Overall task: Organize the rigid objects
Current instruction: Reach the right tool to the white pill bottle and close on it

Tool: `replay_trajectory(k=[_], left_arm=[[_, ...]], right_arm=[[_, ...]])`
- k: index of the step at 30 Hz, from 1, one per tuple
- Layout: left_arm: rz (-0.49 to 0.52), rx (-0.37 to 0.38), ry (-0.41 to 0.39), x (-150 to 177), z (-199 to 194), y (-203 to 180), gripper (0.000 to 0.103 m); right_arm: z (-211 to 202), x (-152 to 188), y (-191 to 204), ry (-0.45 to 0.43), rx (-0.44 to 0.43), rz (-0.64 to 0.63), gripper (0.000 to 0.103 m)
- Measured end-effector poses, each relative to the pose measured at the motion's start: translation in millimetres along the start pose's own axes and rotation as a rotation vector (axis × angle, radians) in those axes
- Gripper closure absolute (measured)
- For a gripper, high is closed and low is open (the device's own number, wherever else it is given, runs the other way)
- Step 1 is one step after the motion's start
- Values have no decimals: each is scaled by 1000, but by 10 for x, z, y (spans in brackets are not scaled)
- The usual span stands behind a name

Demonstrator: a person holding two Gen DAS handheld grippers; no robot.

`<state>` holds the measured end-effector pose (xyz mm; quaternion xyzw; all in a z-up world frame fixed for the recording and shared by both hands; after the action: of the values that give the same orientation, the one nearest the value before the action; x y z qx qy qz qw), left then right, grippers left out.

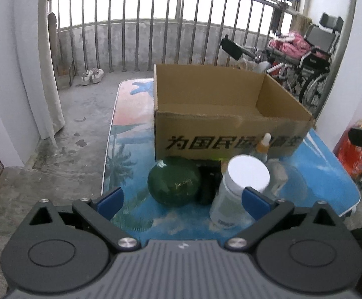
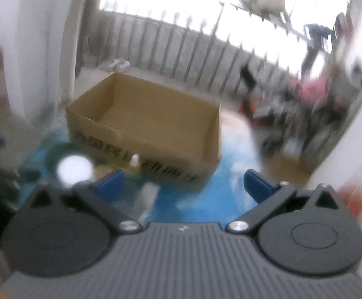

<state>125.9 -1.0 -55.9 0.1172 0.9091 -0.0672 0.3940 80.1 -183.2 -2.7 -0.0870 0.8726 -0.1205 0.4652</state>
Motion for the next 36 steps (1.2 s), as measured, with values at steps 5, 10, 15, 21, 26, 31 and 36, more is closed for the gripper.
replay_trajectory(k=[5,10,15,21,26,31,36], left_arm=[[-29,29,-12,-38,31,113,2],[-80,181,-86,-46,-32,163,2],[39,132,-158,-23,-117,109,0],[190,140,-174,143,-7,-330,2],[258,148,-190,260,96,-565,24],[276,182,-179,330,155,-626,40],[279,223,-185,311,182,-623,43]], right_arm=[[28,-133,103,-29,-122,98,1],[47,-147,265,-77,-138,122,1],[74,-196,405,-142,-282,215,6],[248,-36,698,-44,-461,260,24],[366,89,935,26,-518,223,44],[524,118,1066,55,-546,186,45],[672,146,1095,96,-559,195,45]])
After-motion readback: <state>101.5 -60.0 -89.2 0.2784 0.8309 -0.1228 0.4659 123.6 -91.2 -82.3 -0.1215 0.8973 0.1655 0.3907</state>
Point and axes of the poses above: each gripper's, at about its wrist camera, not at the fingertips, and z roughly the way its jaws point, y to its left, x to its underside, the point moved 10 cm from there along z, roughly the way its jaws point, and after that the axes turned 5 degrees about z, right-handed, at the moved point
